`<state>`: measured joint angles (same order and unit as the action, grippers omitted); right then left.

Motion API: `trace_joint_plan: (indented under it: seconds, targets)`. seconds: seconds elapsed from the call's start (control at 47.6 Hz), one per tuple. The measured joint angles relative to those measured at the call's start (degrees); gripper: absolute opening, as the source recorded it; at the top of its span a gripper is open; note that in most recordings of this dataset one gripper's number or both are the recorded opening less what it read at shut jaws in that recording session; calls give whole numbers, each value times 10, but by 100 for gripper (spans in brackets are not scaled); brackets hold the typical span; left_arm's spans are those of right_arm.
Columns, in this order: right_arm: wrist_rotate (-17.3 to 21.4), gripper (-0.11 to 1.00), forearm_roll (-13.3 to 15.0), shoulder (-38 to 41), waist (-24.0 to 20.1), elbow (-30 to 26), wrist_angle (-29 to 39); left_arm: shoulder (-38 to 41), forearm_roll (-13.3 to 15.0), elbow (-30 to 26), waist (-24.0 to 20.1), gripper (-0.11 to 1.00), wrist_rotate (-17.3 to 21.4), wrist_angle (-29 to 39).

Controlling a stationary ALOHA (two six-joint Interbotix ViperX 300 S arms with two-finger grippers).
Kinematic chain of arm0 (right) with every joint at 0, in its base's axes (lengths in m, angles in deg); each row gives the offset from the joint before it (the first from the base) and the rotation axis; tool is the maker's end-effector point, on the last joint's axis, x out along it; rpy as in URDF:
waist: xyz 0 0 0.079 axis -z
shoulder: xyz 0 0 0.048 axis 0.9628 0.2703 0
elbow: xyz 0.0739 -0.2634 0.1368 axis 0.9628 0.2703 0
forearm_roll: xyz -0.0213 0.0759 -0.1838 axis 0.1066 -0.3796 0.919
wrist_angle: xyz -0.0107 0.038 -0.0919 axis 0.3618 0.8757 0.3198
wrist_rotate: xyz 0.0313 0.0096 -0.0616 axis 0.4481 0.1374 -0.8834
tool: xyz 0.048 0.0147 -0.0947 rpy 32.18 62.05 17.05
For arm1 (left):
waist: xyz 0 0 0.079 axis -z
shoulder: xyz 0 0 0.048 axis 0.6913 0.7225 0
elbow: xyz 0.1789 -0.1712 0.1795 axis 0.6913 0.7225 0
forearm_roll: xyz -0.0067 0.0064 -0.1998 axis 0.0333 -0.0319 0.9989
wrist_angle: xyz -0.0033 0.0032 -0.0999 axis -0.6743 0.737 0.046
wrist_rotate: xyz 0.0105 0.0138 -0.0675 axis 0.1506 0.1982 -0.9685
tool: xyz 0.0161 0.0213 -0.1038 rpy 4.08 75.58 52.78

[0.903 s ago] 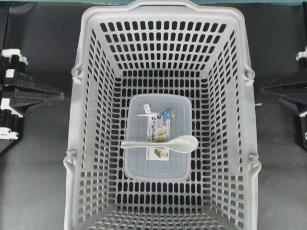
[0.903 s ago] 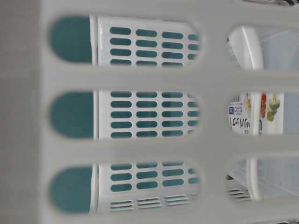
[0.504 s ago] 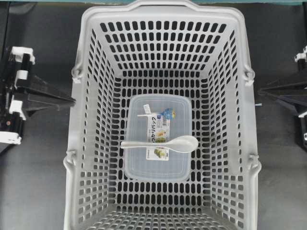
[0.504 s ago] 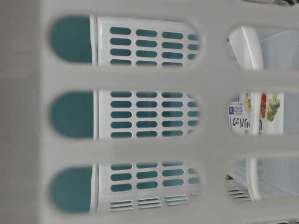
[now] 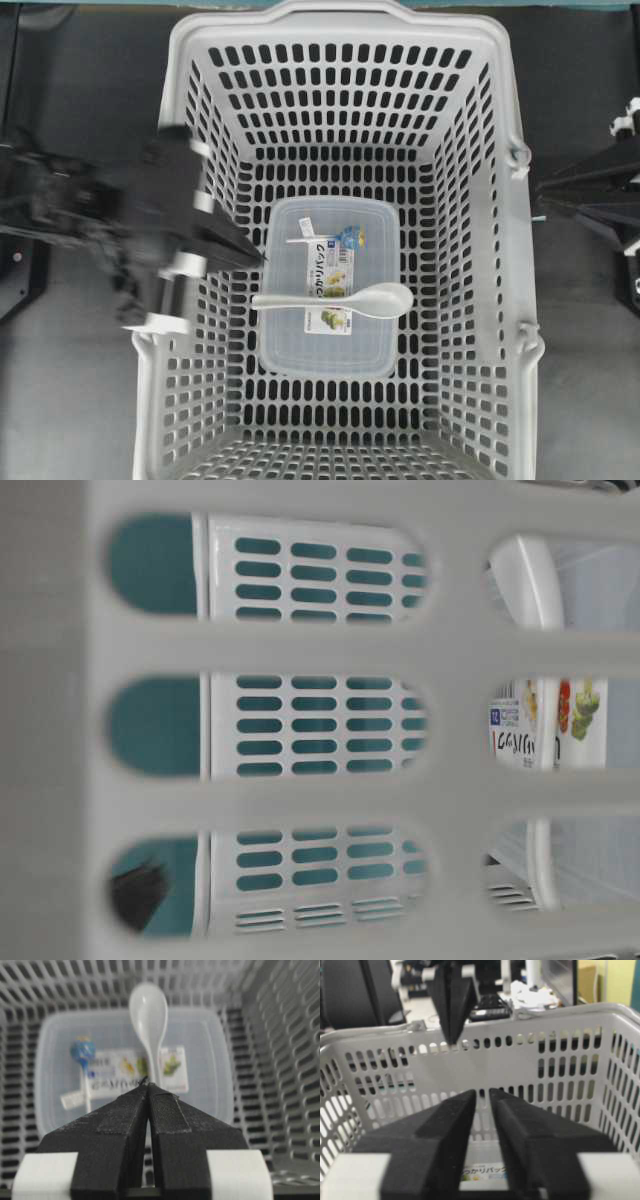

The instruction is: Pick up the chinese spoon from the shopping basket with the left arm.

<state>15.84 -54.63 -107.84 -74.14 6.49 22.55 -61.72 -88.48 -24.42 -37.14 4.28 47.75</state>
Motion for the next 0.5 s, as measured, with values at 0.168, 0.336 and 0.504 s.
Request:
trace_joint_plan:
  seconds: [0.168,0.336,0.504]
  targets:
    - [0,53,0,-1,-4,0,0,72,0,-46,2,0,-1,40]
    - [0,70,0,-1,-6,0,0,117,0,-81,8,7,-1,52]
    - [-2,69,0,-1,-6,0,-1,162,0,-104,18,54,-4,86]
